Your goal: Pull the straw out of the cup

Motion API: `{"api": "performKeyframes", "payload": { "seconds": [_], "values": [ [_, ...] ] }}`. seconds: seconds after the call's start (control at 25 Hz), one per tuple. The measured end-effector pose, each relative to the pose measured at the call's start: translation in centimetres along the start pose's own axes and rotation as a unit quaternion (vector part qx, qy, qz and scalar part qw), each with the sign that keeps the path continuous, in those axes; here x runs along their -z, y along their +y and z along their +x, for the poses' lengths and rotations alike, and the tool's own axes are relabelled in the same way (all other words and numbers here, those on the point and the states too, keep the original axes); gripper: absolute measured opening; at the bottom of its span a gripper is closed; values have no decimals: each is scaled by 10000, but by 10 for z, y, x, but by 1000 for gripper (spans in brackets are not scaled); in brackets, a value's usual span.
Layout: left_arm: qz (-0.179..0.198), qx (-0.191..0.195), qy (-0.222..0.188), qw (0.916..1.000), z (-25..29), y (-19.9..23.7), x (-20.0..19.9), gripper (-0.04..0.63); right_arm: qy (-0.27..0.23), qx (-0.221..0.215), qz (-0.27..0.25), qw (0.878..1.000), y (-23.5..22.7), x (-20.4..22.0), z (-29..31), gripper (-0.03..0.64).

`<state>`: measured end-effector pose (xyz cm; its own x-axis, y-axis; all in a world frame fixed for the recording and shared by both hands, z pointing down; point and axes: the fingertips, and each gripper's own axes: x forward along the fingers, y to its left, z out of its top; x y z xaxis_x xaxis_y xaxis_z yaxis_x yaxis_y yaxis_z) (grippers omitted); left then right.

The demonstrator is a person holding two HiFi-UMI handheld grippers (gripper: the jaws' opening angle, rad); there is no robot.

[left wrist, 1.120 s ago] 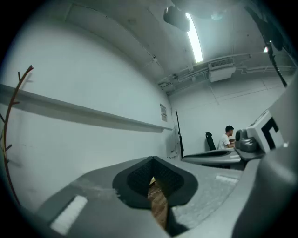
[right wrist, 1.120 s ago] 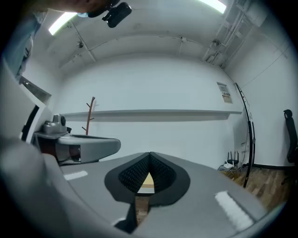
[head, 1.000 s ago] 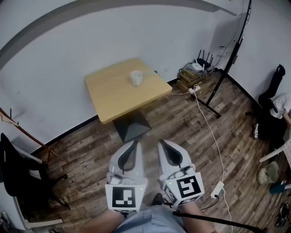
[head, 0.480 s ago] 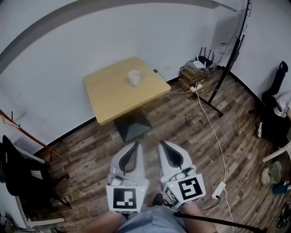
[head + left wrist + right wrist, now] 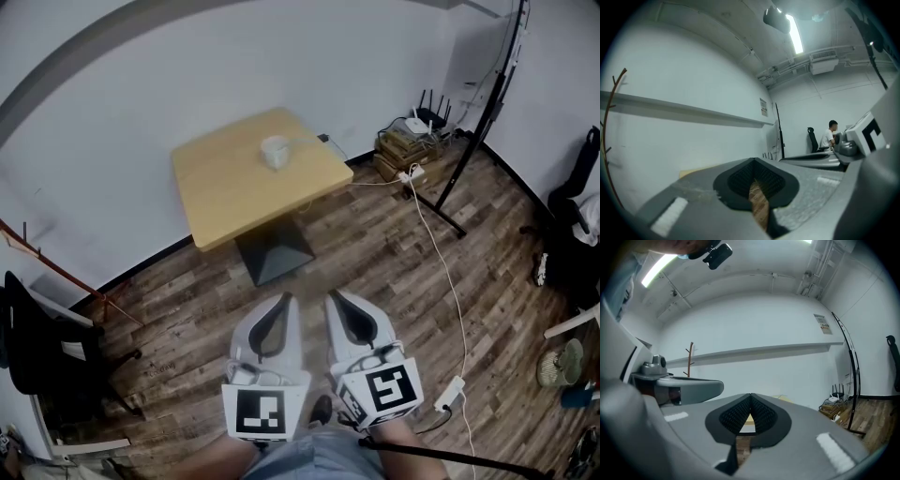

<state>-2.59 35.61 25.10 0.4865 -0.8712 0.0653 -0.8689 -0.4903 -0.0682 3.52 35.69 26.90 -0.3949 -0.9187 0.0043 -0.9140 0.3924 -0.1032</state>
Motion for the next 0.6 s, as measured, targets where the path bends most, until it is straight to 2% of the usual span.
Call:
{"api": "performKeyframes", "payload": {
  "seconds": [0.32,0.6],
  "values": [
    [-137,-46,299,9994,42,33,26,18,345,25,203,9992,-18,29,48,6],
    [-219,-62,244,9994,95,88,25,18,392,2,164,9991,-26,27,123,7]
  ]
}}
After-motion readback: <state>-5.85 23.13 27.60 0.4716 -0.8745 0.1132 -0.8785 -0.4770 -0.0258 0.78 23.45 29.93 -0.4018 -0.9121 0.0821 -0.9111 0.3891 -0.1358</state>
